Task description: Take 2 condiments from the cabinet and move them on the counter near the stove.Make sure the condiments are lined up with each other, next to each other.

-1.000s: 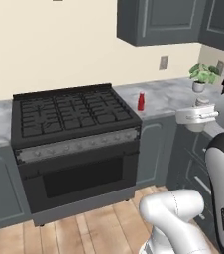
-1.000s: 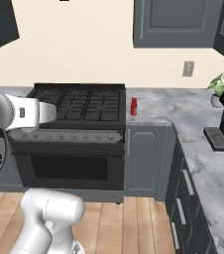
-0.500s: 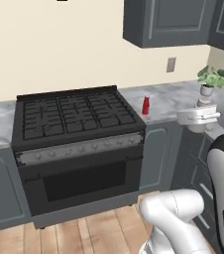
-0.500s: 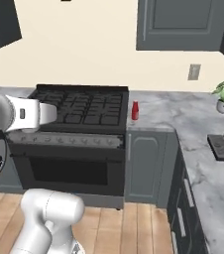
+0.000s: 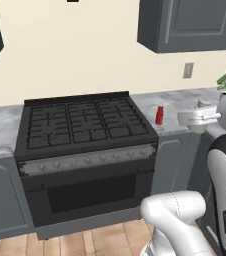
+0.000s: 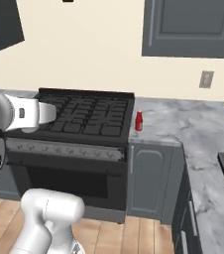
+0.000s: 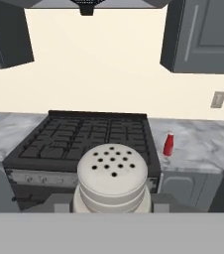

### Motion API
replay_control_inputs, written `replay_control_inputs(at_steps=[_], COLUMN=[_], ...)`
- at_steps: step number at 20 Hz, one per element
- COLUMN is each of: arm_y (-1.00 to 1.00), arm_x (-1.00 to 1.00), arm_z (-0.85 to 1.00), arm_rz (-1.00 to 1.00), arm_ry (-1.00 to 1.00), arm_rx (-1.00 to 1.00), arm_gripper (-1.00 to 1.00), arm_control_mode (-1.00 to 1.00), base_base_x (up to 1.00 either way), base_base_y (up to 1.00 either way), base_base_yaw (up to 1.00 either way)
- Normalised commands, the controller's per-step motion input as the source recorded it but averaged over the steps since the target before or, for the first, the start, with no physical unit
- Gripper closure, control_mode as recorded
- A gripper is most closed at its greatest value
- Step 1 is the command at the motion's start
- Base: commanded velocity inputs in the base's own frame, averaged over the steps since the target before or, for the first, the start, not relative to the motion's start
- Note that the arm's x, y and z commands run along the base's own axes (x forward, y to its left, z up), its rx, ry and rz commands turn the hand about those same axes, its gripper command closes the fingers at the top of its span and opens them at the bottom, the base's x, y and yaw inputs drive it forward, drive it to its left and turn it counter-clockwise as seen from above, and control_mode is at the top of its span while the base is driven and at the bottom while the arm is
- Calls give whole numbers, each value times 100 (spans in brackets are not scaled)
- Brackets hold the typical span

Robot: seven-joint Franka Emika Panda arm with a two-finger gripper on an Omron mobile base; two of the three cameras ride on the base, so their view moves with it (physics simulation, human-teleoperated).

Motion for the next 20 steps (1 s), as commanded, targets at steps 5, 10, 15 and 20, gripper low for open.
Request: replay_control_inputs(at_steps=[5, 10, 15, 20], arm_y=[0, 0, 0, 0], arm_x=[0, 0, 0, 0], arm_z=[0, 0, 0, 0], arm_rz=[0, 0, 0, 0], arm_ry=[0, 0, 0, 0], arm_rx=[0, 0, 0, 0], arm_gripper=[100, 100, 100, 100], arm_control_mode=[100, 100, 100, 100], base_base_x=[46, 55, 53, 43], base_base_y=[-35, -24, -23, -29], base_base_yaw=[14, 13, 13, 13])
